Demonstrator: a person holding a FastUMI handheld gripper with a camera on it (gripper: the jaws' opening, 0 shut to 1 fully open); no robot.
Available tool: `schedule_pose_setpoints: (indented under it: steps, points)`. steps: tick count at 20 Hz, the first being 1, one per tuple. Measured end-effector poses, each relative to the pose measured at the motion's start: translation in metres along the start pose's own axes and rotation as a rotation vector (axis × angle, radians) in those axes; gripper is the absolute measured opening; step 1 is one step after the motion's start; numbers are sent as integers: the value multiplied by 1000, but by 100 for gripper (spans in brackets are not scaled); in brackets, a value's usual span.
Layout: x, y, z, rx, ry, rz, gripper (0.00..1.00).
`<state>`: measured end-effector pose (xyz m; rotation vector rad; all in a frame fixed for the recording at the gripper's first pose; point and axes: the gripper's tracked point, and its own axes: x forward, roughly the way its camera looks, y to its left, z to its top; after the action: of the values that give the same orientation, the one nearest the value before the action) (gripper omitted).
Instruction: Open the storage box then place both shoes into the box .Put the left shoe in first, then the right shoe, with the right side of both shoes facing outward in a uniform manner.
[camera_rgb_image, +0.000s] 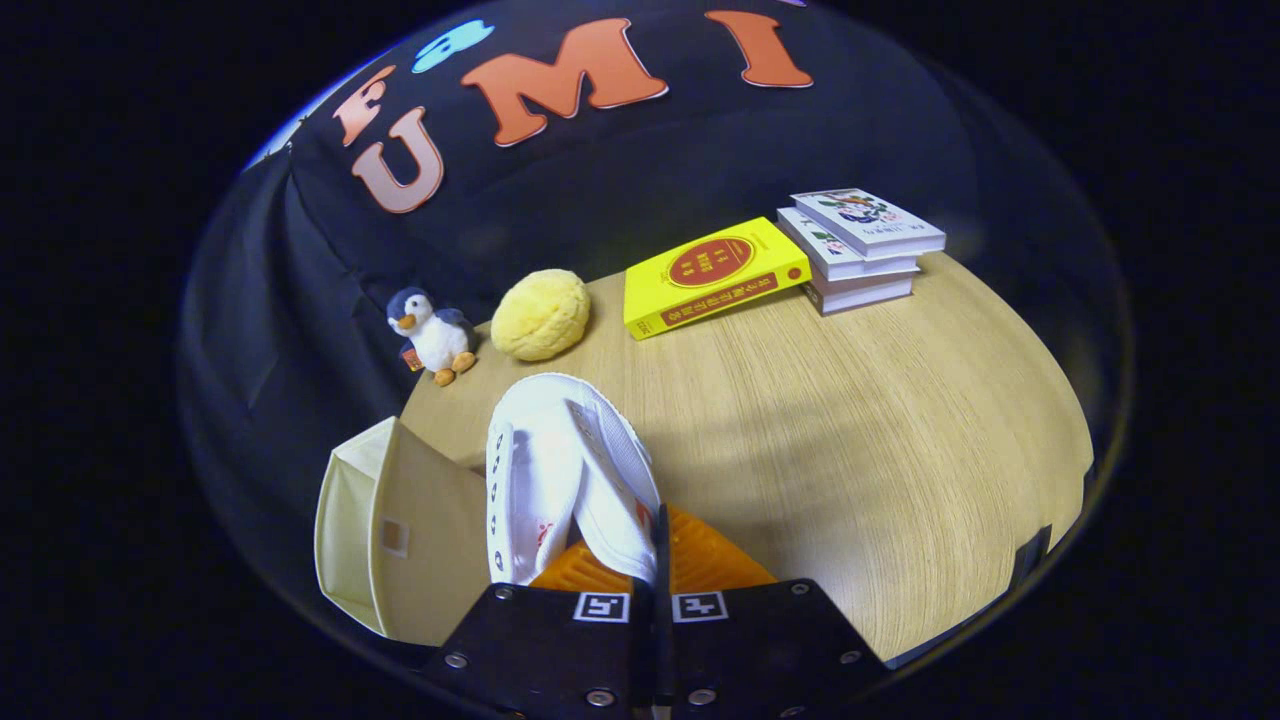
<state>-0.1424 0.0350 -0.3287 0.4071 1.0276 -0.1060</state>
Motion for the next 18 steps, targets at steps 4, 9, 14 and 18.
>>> schedule_pose_setpoints:
  steps: [4,9,14,18]
  points:
    - [-16,48,16,-50,-20,44,2]
    - [-24,117,12,-81,-5,125,2]
    - [-21,179,-4,-104,24,170,2]
    - [-12,217,-28,-96,94,178,2]
